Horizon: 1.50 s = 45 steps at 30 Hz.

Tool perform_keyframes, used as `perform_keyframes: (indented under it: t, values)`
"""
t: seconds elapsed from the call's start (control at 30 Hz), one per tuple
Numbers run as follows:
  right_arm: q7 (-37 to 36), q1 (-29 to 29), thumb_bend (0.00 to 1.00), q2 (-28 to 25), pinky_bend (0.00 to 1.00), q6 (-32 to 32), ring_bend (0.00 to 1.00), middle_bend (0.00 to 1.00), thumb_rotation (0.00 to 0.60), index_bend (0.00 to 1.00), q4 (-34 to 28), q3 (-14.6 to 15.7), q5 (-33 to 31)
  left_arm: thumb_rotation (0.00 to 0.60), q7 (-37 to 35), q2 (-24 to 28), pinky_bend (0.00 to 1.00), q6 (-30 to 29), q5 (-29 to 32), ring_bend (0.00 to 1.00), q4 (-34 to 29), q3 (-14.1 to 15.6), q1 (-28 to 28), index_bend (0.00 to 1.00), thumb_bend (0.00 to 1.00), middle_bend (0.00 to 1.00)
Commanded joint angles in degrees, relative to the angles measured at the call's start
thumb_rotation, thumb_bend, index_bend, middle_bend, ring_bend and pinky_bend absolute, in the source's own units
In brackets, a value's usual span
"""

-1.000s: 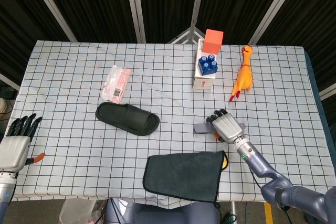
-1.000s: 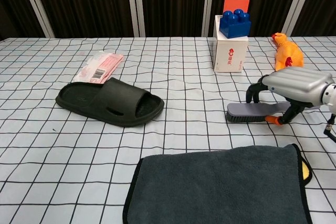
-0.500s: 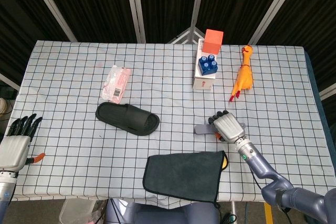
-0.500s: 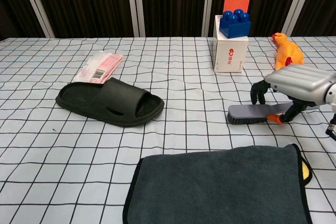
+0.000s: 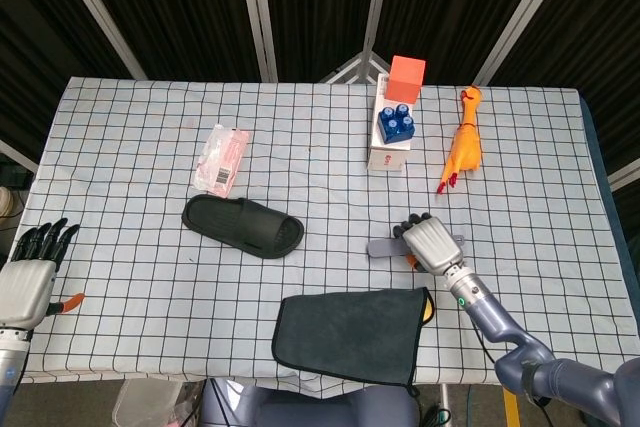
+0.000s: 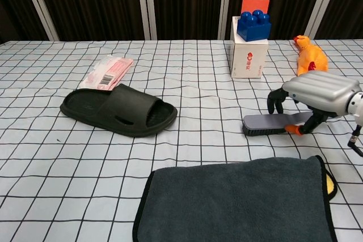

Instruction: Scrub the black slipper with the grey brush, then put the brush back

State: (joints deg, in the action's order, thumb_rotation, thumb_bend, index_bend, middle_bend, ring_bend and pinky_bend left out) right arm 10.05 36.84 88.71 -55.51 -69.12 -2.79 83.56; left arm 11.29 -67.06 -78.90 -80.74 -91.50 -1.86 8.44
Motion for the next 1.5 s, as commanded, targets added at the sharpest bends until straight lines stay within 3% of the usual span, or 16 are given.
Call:
perform_keyframes:
  t: [0.03,0.3,0.47,0.6,0.77,1.03,1.33,1.5]
  values:
    - [-0.4,-0.1,0.45,0.3,0.45,-0.2,0.37,0.51,0.600,0.48,0.1,0.0,0.1,0.600,0.0,0.0,0.00,0.1,0.1,0.00,0.0,0.0,0.0,0.00,0.06,0.00]
    - [-1.4,-0.2,0.54,1.2,0.54,-1.2,0.46,0.60,0.600,0.59,1.2,0.2,1.0,0.600,0.0,0.0,0.00,0.3,-0.1,0.00,-0.2,0.2,0.1,0.00,0.09,0.00]
    - [-2.5,-0.7,0.70,1.9,0.61,-2.3,0.56,0.69,0.600,0.70,2.0,0.4,1.5,0.600,-1.0,0.3,0.00,1.3,0.3,0.00,-0.2,0.3,0.2,0.00,0.21,0.00]
    - [-4.4,-1.5,0.77,2.7,0.64,-5.3,0.60,0.73,0.600,0.74,3.4,0.5,3.1,0.600,-1.1,0.3,0.00,1.6,0.5,0.00,-0.2,0.2,0.4,0.00,0.24,0.00]
    - [-4.6,-1.8,0.95,2.9,0.65,-7.1,0.62,0.75,0.600,0.77,3.6,0.6,4.0,0.600,-1.9,0.7,0.00,2.0,0.3,0.00,-0.5,0.5,0.5,0.00,0.37,0.00]
    - [-4.4,-2.1,0.97,1.4,0.65,-8.8,0.63,0.75,0.600,0.78,1.4,0.4,5.1,0.600,-2.4,0.7,0.00,1.9,-0.5,0.00,-0.4,0.5,0.7,0.00,0.37,0.00]
    - [2.9,-1.5,0.97,-2.4,0.65,-9.8,0.63,0.75,0.600,0.78,-7.7,-1.7,4.7,0.600,-1.8,-2.9,0.00,4.6,-2.8,0.00,5.6,0.5,3.6,0.00,0.35,0.00]
    - [3.4,-1.0,0.97,-4.0,0.65,-8.9,0.63,0.75,0.600,0.78,-12.4,-3.8,2.4,0.600,-2.1,-2.8,0.00,6.7,-3.4,0.00,7.0,-0.2,5.8,0.00,0.36,0.00]
